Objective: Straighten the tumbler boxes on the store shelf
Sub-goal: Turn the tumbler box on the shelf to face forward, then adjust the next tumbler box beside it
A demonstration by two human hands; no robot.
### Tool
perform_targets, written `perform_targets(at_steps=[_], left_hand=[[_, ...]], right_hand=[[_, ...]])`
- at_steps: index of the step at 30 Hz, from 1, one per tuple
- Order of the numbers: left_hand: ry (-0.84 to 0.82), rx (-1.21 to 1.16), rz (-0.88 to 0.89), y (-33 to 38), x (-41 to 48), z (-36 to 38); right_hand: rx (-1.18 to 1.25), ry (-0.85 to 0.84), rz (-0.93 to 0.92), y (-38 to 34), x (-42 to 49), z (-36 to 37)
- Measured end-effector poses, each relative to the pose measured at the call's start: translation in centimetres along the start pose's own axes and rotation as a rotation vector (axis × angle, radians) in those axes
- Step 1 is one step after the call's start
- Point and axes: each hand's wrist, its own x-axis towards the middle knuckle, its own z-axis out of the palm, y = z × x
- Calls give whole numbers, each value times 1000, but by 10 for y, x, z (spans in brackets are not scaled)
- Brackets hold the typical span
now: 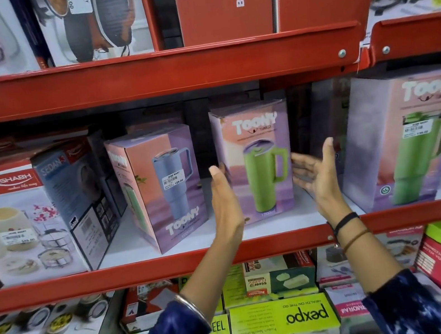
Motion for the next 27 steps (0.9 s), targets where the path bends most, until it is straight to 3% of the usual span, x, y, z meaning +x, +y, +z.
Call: perform_targets(at_steps=[12, 17, 21, 24, 27], left_hand=[[-53, 59, 14, -14, 6, -25], [50, 49, 221, -16, -20, -41], [92, 32, 450, -8, -36, -75], [207, 15, 592, 5, -35, -107], [291, 7, 586, 14, -17, -141]], right_hand=[[-2, 109, -43, 30, -29, 10], [-84, 321, -345, 30, -61, 33], [-64, 185, -461, 31, -95, 74], [-28, 23, -403, 38, -111, 110], [-20, -127, -332, 43, -120, 144]])
